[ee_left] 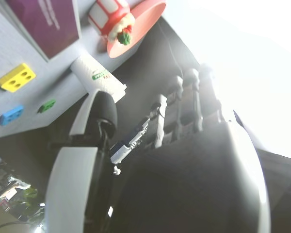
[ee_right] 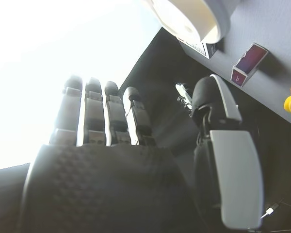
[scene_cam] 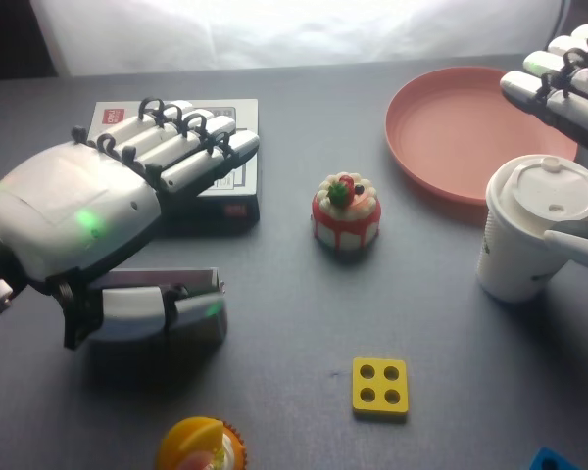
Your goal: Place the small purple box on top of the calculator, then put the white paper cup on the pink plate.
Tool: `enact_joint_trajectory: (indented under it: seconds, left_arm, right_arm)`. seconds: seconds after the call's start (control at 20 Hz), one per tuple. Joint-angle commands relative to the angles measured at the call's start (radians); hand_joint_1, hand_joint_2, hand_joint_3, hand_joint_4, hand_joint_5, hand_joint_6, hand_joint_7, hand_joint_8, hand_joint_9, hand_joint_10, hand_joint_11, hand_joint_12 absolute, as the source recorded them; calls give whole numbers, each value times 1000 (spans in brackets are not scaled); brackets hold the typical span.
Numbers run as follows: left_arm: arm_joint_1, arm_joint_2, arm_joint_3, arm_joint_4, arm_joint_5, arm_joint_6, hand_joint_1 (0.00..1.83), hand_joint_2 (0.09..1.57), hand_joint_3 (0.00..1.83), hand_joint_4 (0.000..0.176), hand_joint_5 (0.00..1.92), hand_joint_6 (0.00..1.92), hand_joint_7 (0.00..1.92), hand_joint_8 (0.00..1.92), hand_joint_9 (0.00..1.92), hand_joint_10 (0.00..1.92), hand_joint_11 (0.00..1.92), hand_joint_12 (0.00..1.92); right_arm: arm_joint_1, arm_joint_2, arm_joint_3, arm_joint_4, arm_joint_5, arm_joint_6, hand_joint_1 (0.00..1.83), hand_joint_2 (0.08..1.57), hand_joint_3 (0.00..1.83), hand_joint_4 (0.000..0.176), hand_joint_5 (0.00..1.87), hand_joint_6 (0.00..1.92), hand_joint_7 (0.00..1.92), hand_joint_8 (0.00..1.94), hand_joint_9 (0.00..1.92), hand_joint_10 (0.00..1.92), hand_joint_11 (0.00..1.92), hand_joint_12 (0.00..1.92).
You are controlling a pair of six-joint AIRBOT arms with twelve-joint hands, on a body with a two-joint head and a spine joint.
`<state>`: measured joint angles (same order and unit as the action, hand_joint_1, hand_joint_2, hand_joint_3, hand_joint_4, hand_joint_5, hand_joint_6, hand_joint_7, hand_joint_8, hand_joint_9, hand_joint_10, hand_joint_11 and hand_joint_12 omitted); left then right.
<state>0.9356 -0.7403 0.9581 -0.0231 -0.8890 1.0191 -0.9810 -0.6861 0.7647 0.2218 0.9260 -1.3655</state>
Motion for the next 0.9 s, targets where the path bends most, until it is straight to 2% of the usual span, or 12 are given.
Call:
enact_joint_trajectory:
  seconds: [0.0, 0.1, 0.15, 0.2, 0.3, 0.45, 0.5, 0.55, 0.7, 0.75, 0.8, 0.85]
  left_arm:
    - [-19, -8, 1, 0, -120, 2, 467, 1114, 25, 32, 0, 0, 0, 0, 0, 0, 0, 0]
    - [-23, -12, 4, 0, -116, 2, 447, 1122, 21, 47, 0, 0, 0, 0, 0, 0, 0, 0]
    - [-23, -13, 5, -1, -110, 2, 455, 1124, 19, 49, 0, 0, 0, 0, 0, 0, 0, 0]
    - [-23, -13, 5, -1, -103, 2, 480, 1113, 12, 42, 0, 0, 0, 0, 0, 0, 0, 0]
    - [-22, -13, 4, -1, -84, 2, 501, 1098, 3, 50, 0, 0, 0, 0, 0, 0, 0, 0]
    - [-14, -10, 3, -2, -53, 2, 570, 1047, 0, 31, 0, 0, 0, 0, 0, 0, 0, 0]
    - [-8, -7, 3, -5, -33, 2, 621, 1029, 0, 30, 0, 0, 0, 0, 0, 0, 0, 0]
    - [21, -7, 20, -51, 32, 4, 758, 1004, 0, 0, 22, 8, 0, 0, 0, 0, 20, 9]
    - [47, -9, 25, -104, 44, 27, 784, 1001, 0, 0, 88, 24, 53, 16, 17, 7, 28, 18]
    - [56, -10, 26, -125, 44, 41, 811, 984, 6, 19, 102, 11, 80, 9, 38, 7, 5, 208]
    - [62, -12, 29, -138, 47, 49, 811, 984, 6, 19, 102, 11, 80, 9, 38, 7, 5, 208]
    - [69, -17, 33, -155, 51, 52, 827, 994, 5, 28, 123, 5, 109, 3, 62, 8, 0, 446]
  right_arm:
    - [15, 0, 7, 2, 129, -5, 362, 1228, 32, 0, 0, 0, 0, 0, 0, 0, 0, 0]
    - [15, -2, 8, 5, 129, -5, 366, 1236, 31, 0, 0, 0, 0, 0, 0, 0, 0, 0]
    - [15, -3, 9, 8, 131, -5, 377, 1237, 27, 0, 0, 0, 0, 0, 0, 0, 0, 0]
    - [15, -4, 10, 10, 133, -5, 392, 1239, 23, 0, 0, 0, 0, 0, 0, 0, 0, 0]
    - [14, -5, 11, 15, 134, -5, 420, 1241, 18, 0, 0, 0, 0, 0, 0, 0, 0, 0]
    - [13, -6, 13, 21, 134, -5, 402, 1247, 16, 0, 0, 0, 0, 0, 0, 0, 0, 0]
    - [13, -8, 15, 22, 134, -5, 394, 1248, 15, 0, 0, 0, 0, 0, 0, 0, 0, 0]
    - [10, -16, 19, 32, 134, -5, 376, 1242, 8, 0, 0, 0, 0, 0, 0, 0, 0, 0]
    - [9, -21, 21, 39, 134, -5, 372, 1232, 2, 0, 0, 0, 0, 0, 0, 0, 0, 0]
    - [9, -21, 22, 41, 134, -5, 396, 1233, 2, 0, 0, 0, 0, 0, 0, 0, 0, 0]
    - [8, -22, 22, 42, 134, -5, 396, 1233, 2, 0, 0, 0, 0, 0, 0, 0, 0, 0]
    - [8, -22, 22, 43, 134, -5, 417, 1233, 1, 0, 0, 0, 0, 0, 0, 0, 0, 0]
